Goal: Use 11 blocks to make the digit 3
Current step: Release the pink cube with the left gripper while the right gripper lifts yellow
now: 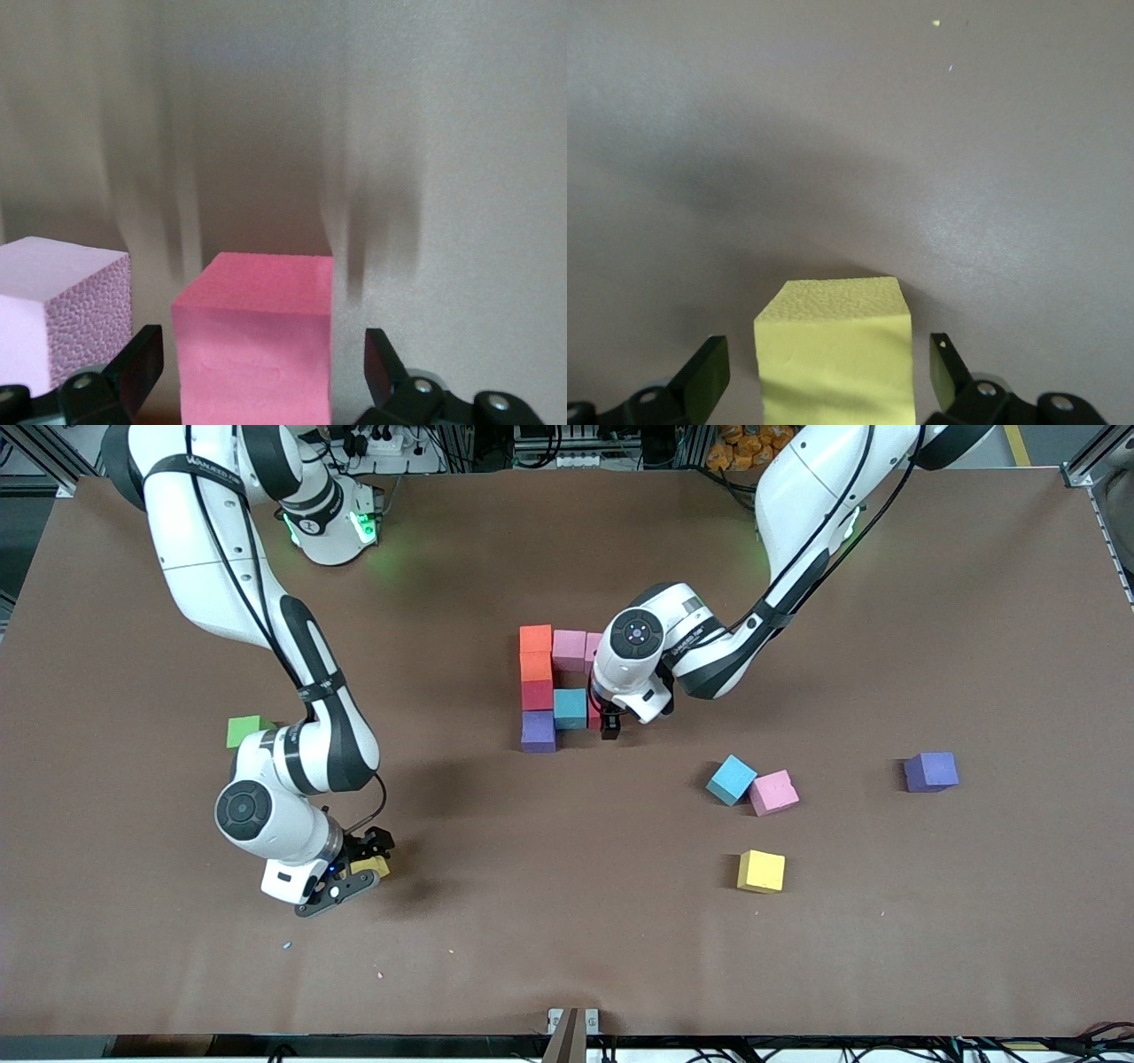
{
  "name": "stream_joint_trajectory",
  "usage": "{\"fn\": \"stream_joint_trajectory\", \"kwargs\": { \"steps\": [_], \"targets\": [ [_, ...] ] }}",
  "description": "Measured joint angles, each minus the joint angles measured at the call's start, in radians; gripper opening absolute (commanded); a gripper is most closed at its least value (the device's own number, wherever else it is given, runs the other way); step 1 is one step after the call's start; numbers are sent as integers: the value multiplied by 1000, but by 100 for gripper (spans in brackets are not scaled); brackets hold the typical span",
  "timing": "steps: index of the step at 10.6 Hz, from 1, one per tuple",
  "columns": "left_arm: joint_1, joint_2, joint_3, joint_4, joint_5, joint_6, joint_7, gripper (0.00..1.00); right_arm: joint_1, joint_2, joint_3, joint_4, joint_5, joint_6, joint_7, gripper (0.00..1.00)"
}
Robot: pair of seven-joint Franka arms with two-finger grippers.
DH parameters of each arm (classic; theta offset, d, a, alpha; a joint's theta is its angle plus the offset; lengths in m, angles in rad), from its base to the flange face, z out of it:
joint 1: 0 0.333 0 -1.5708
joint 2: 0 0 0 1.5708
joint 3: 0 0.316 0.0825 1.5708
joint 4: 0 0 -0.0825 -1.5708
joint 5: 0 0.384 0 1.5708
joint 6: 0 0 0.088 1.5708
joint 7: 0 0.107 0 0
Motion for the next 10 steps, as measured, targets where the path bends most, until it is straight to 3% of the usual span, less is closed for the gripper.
{"fn": "stream_joint_trajectory", "kwargs": {
  "steps": [1, 3, 4, 10],
  "targets": [
    [-3, 0, 0, 1, 0, 2, 0, 100, 0, 6, 0, -10, 0, 16, 0, 64],
    [-5, -4, -1, 5, 0, 3, -16, 100, 0, 10, 0, -17, 0, 23, 0, 8],
    [-6, -12, -3, 7, 0, 1, -19, 100, 0, 10, 0, -16, 0, 23, 0, 0],
    [-6, -116, -18, 11, 1, -45, -21, 100, 3, 6, 20, -2, 15, -15, 75, 0]
  ]
}}
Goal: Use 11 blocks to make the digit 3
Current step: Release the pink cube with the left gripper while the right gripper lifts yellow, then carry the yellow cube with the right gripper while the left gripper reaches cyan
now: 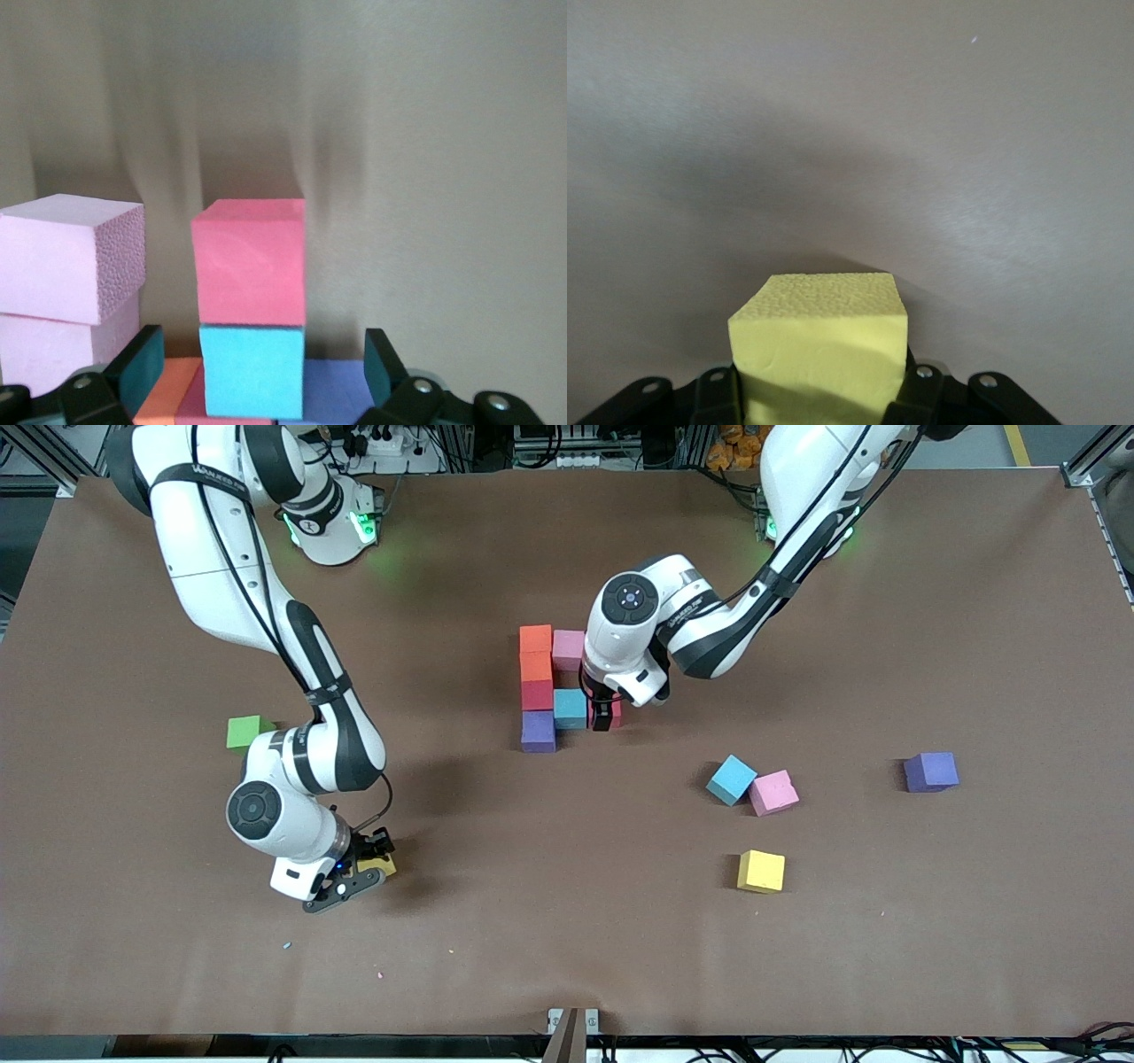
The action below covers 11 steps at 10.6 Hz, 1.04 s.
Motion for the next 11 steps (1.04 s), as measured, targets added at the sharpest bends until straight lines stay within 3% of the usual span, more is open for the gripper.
{"fn": "stream_joint_trajectory", "kwargs": {
  "steps": [5, 8, 11],
  "targets": [
    [71, -74, 4, 4, 3, -44, 105, 100, 21, -24, 65, 22, 0, -95, 260, 0],
    [157, -93, 5, 4, 4, -95, 296, 100, 34, -43, 99, 22, -5, -132, 413, 0],
    [248, -93, 7, 4, 4, -138, 551, 100, 38, -60, 167, 22, -86, -161, 603, 0]
  ]
}}
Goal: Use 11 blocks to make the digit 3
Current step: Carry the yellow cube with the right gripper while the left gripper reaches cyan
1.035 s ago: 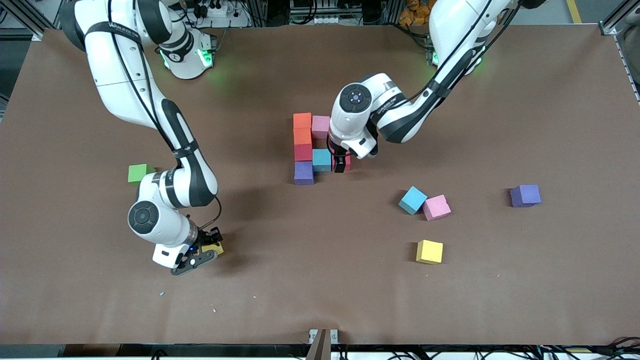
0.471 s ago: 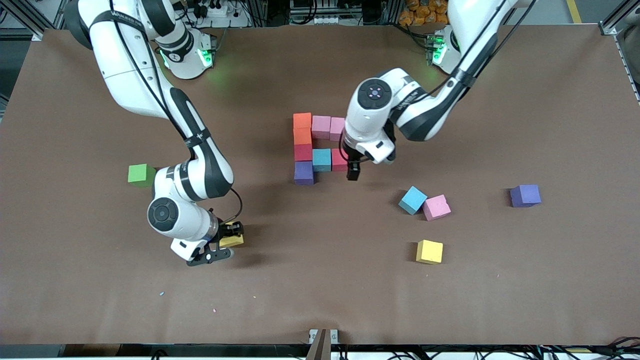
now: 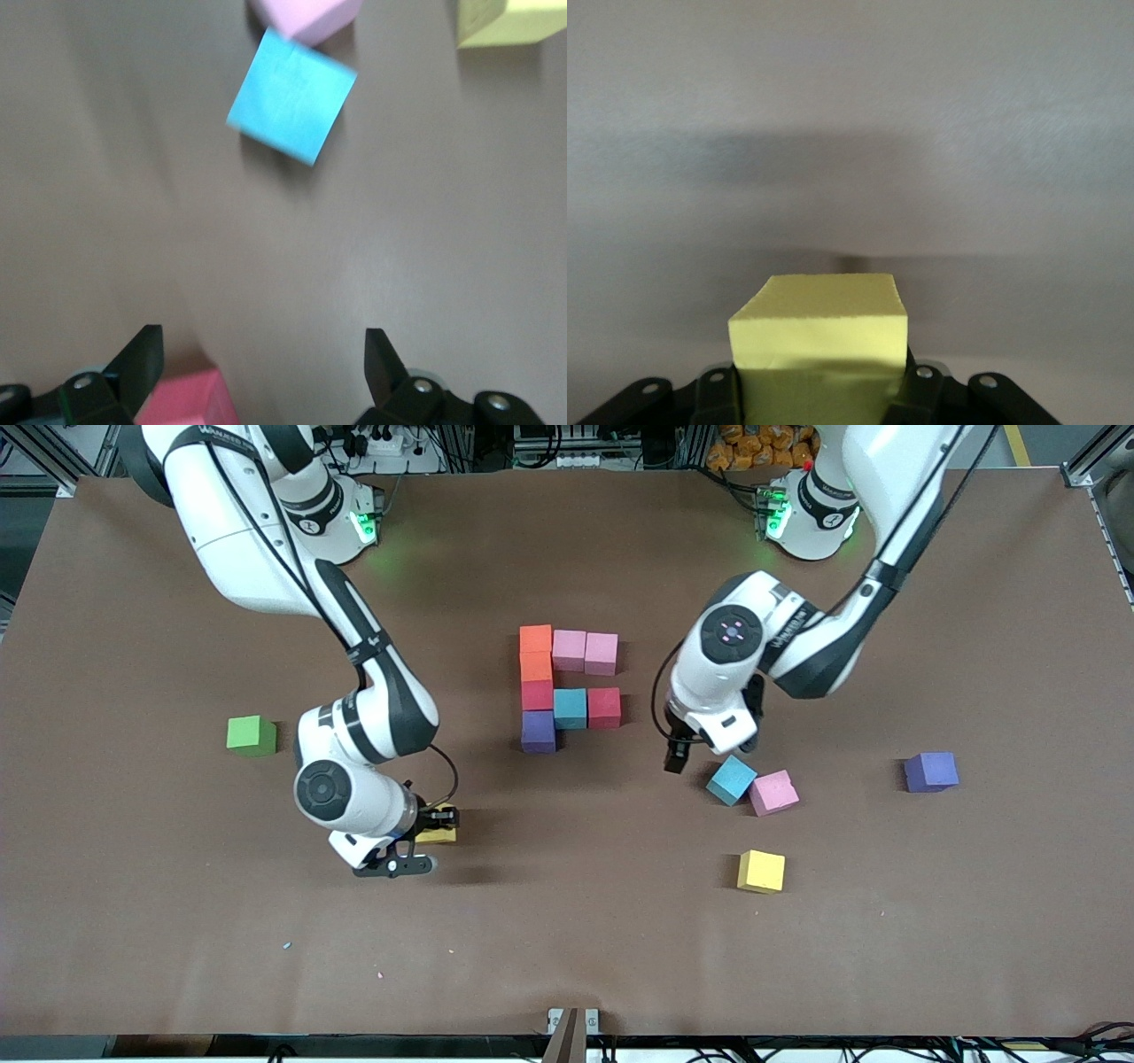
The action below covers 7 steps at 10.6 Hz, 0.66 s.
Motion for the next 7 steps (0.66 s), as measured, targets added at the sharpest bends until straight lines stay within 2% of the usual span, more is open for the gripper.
{"fn": "stream_joint_trajectory", "kwargs": {
  "steps": [4, 7],
  "targets": [
    [102, 4, 2, -4, 0, -11, 276, 100, 1, -6, 87, -2, -66, -11, 232, 0],
    [117, 46, 10, 4, 4, -12, 413, 100, 0, -6, 147, -10, -138, -10, 397, 0]
  ]
}}
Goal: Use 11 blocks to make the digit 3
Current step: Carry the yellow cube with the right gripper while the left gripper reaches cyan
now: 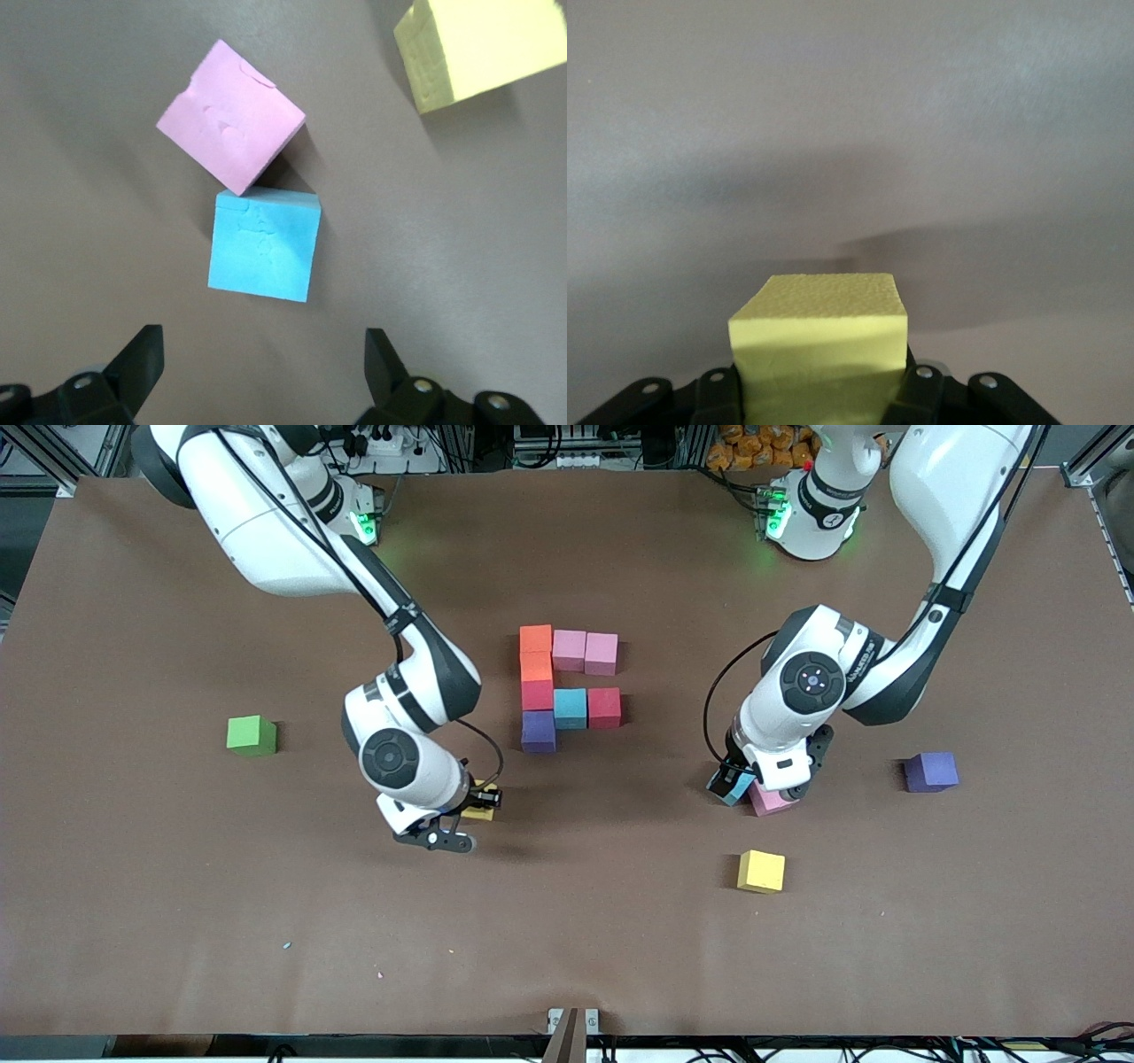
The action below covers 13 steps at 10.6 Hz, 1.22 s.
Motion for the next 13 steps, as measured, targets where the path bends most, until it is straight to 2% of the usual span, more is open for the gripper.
{"fn": "stream_joint_trajectory", "kwargs": {
  "steps": [4, 8, 13],
  "targets": [
    [0, 64, 18, 31, 63, 0, 26, 100, 1, 1, 46, -5, -16, 28, 134, 0],
    [-1, 102, 19, 56, 77, 0, 27, 100, 9, 14, 69, -13, -18, 43, 197, 0],
    [-1, 142, 19, 59, 110, 1, 27, 100, 57, 35, 91, -9, -114, 47, 241, 0]
  ]
}}
